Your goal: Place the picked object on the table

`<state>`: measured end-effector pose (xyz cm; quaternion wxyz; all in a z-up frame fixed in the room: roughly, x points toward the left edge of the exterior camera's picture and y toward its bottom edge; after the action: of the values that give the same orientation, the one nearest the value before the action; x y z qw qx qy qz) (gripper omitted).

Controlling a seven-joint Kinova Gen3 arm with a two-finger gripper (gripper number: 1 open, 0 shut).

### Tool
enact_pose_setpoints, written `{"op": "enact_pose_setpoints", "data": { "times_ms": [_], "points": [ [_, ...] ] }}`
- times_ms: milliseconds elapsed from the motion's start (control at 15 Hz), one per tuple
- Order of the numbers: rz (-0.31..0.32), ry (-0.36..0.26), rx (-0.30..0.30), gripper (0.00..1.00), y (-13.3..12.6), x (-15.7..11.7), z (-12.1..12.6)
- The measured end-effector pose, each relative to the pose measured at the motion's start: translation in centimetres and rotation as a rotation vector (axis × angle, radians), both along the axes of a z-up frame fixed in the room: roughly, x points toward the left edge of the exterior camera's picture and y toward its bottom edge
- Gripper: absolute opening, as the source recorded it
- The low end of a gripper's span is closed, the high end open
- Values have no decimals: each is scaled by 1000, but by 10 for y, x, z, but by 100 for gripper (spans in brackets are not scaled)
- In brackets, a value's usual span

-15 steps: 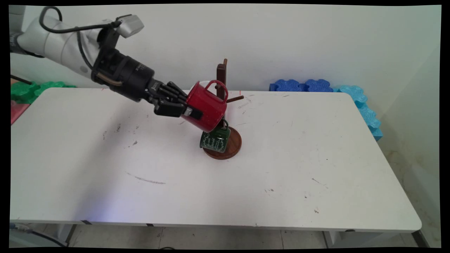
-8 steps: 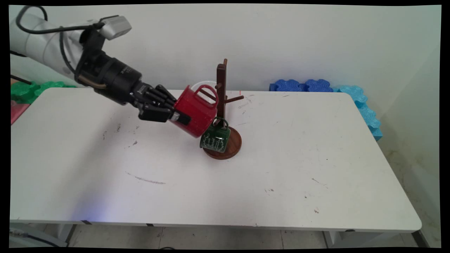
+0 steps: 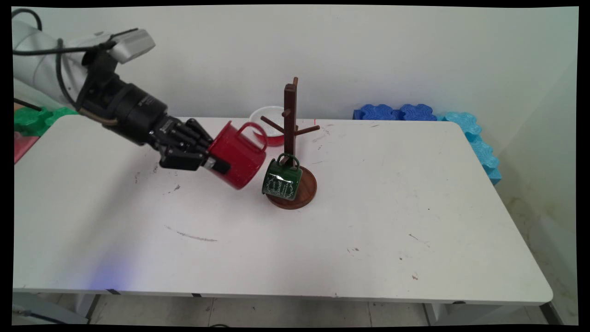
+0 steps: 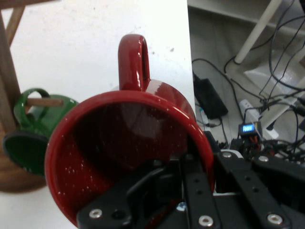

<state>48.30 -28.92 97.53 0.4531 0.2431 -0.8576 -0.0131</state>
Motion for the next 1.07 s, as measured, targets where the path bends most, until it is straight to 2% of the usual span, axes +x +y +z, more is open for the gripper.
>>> {"op": "enact_pose_setpoints", "data": {
  "times_ms": [467, 1067],
  "points": [
    [1, -88, -5, 0, 13, 20, -5],
    [45, -228, -28, 0, 15, 49, -12]
  ]
}}
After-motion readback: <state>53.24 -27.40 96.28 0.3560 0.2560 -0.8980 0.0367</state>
